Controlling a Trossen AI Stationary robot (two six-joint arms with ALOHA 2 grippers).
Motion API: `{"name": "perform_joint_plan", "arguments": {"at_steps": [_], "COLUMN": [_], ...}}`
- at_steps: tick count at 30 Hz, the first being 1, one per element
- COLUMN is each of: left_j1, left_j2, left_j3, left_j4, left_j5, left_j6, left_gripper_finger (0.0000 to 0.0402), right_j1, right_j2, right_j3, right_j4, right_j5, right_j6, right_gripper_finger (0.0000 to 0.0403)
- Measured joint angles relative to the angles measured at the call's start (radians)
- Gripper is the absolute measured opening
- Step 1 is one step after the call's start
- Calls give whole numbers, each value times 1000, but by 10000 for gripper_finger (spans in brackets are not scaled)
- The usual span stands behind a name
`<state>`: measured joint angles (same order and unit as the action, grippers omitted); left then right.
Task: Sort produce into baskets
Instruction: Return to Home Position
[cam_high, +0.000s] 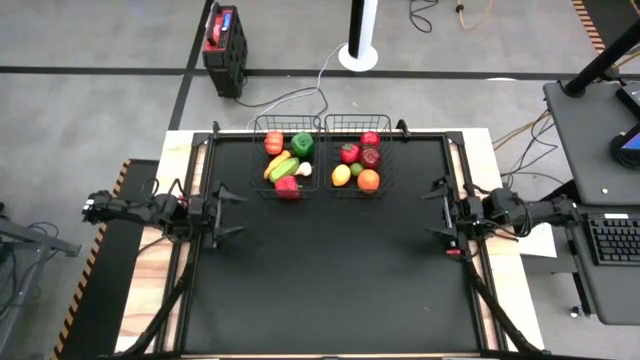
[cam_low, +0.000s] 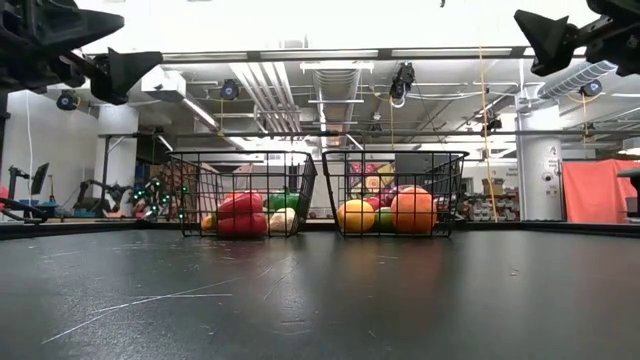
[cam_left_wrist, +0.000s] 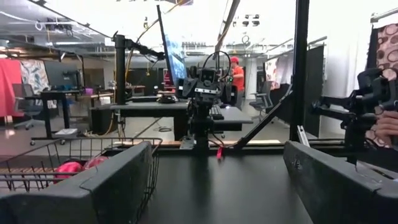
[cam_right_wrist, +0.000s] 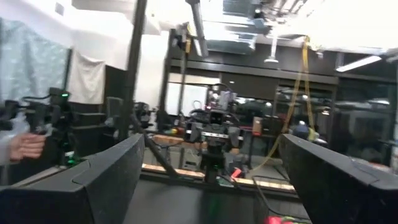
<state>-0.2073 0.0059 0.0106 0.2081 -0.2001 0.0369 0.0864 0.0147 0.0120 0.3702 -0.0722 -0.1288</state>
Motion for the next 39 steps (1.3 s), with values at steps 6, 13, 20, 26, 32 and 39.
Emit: {"name": "perform_joint_plan", "arguments": {"at_steps": [6,13,20,26,32,39], "left_j1": [0,0,0,0,0,0], "left_j2": [3,3,3,3,3,3], "left_j3": [0,0,0,0,0,0], "left_j4": [1,1,1,0,1,0], "left_j5": [0,0,0,0,0,0], "left_j6": [-44,-179,-180,-180,-180,-181], "left_gripper_finger": [348,348,348,348,348,348], "right_j1": [0,0,0,0,0,0], "right_j2": [16,34,34,34,34,34], "right_j3": [0,0,-1,-1,-1,-1], "right_j4": [-3,-6,-15,-22,-22,-22], "right_j5": [47,47,47,47,47,47], "right_j6": [33,51,51,51,51,51], "right_gripper_finger": [364,364,364,364,364,364]}}
